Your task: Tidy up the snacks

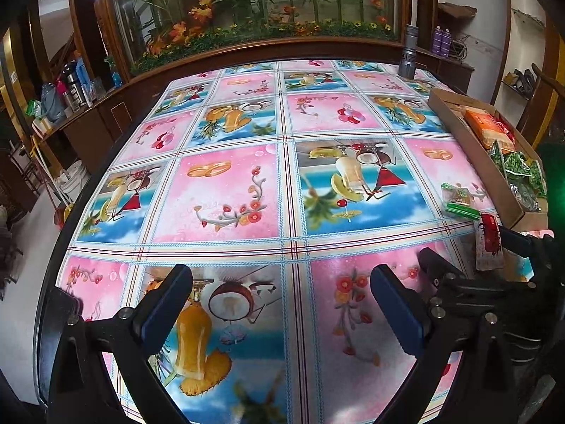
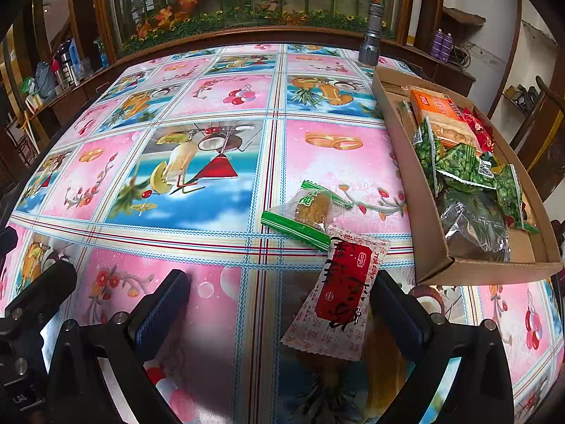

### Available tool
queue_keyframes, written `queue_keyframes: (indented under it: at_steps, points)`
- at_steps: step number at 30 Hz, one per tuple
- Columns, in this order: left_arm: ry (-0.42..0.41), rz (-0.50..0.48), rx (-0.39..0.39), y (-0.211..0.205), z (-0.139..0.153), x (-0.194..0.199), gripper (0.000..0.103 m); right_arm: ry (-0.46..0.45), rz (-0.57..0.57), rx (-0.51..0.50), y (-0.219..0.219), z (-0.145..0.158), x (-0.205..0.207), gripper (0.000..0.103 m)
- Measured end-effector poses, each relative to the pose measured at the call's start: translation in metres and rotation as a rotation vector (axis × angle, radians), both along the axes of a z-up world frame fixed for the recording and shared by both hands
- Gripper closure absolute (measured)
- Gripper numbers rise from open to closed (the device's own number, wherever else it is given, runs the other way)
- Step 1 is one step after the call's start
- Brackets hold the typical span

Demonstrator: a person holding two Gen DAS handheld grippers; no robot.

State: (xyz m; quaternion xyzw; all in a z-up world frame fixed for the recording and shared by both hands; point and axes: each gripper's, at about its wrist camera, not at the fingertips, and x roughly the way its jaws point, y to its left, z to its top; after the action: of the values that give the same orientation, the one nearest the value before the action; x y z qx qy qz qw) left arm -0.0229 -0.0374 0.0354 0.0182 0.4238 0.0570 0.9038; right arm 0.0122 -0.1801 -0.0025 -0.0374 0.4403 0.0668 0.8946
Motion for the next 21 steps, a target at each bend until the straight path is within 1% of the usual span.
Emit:
queue_keyframes:
  at_steps: [9, 12, 15, 16, 18, 21]
  points:
    - [0.009, 0.003, -0.007, 0.001, -0.001, 0.001, 0.002, 0.000, 0.000, 0.000, 0.000, 0.000, 0.000, 0.000]
    - [0.004, 0.005, -0.023, 0.004, 0.000, 0.001, 0.002, 0.000, 0.000, 0.000, 0.000, 0.000, 0.000, 0.000]
    - [-0.019, 0.001, -0.064, 0.009, 0.005, -0.001, 0.002, 0.000, 0.000, 0.000, 0.000, 0.000, 0.000, 0.000]
    - [-0.026, 0.004, -0.064, 0.010, 0.006, -0.002, 0.002, 0.000, 0.000, 0.000, 0.000, 0.000, 0.000, 0.000]
    - [-0.046, 0.033, -0.023, 0.010, 0.008, -0.004, 0.002, 0.000, 0.000, 0.000, 0.000, 0.000, 0.000, 0.000]
    - [-0.071, 0.043, 0.010, 0.007, 0.009, -0.007, 0.002, 0.000, 0.000, 0.000, 0.000, 0.000, 0.000, 0.000]
